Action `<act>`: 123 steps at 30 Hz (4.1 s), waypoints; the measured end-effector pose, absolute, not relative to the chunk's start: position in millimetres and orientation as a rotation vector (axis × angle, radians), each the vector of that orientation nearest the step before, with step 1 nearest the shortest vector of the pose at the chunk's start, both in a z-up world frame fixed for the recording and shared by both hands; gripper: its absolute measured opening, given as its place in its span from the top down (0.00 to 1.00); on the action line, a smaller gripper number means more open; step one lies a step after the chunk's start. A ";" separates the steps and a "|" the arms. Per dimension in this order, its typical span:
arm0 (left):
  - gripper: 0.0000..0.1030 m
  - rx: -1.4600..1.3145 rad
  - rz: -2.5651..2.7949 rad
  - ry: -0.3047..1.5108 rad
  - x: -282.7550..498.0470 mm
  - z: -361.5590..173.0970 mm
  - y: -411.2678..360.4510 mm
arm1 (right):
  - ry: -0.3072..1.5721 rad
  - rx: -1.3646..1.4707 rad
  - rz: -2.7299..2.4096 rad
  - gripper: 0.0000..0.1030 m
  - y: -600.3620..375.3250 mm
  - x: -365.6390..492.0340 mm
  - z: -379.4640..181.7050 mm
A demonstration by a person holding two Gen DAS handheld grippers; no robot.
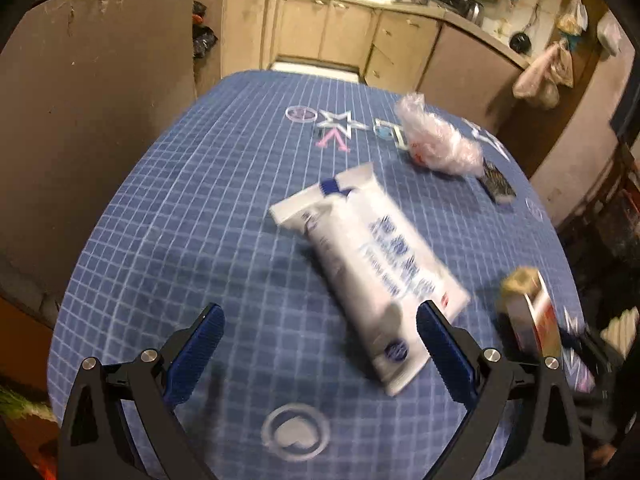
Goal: Collect trash
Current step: 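Grasp the white alcohol wipes pack with the left tool while the right tool grasps the Liqun cigarette box, then carry the wipes pack and cigarette box in both tools over the white bucket, then open both tools to drop the wipes and cigarette box into the bucket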
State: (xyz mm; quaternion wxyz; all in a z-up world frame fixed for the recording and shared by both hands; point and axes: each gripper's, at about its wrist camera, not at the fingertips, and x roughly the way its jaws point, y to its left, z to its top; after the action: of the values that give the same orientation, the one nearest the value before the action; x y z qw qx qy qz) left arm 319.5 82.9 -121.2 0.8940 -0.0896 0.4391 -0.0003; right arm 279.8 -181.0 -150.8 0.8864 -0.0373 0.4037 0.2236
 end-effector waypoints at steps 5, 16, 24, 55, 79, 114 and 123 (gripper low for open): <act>0.05 -0.230 0.018 0.909 338.0 -126.2 57.7 | 0.824 -0.014 0.397 0.48 -208.9 260.0 -145.2; 0.05 -0.199 0.158 0.928 370.0 -148.5 35.7 | 0.829 0.044 0.396 0.48 -220.9 248.3 -147.3; 0.31 -0.113 0.116 0.882 352.4 -144.0 30.4 | 0.823 0.056 0.397 0.48 -215.2 249.8 -145.3; 0.47 0.148 0.031 0.671 282.0 -77.9 -46.6 | 0.648 0.085 0.239 0.48 -252.1 200.9 -87.7; 0.47 0.377 -0.490 0.486 210.6 -34.4 -304.4 | 0.445 0.186 -0.266 0.48 -428.5 88.9 -41.0; 0.47 0.527 -1.144 0.584 202.1 -70.8 -484.7 | 0.513 0.194 -0.571 0.48 -544.1 38.6 -66.9; 0.41 0.510 -1.218 0.571 207.7 -62.0 -487.7 | 0.520 0.167 -0.535 0.48 -550.6 51.9 -56.8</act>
State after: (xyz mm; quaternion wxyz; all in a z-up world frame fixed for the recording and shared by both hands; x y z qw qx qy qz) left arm 207.7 -487.7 -62.0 0.7523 0.2337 0.2613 -0.5578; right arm 51.9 -550.6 -56.8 0.9279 0.0813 0.2537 -0.2608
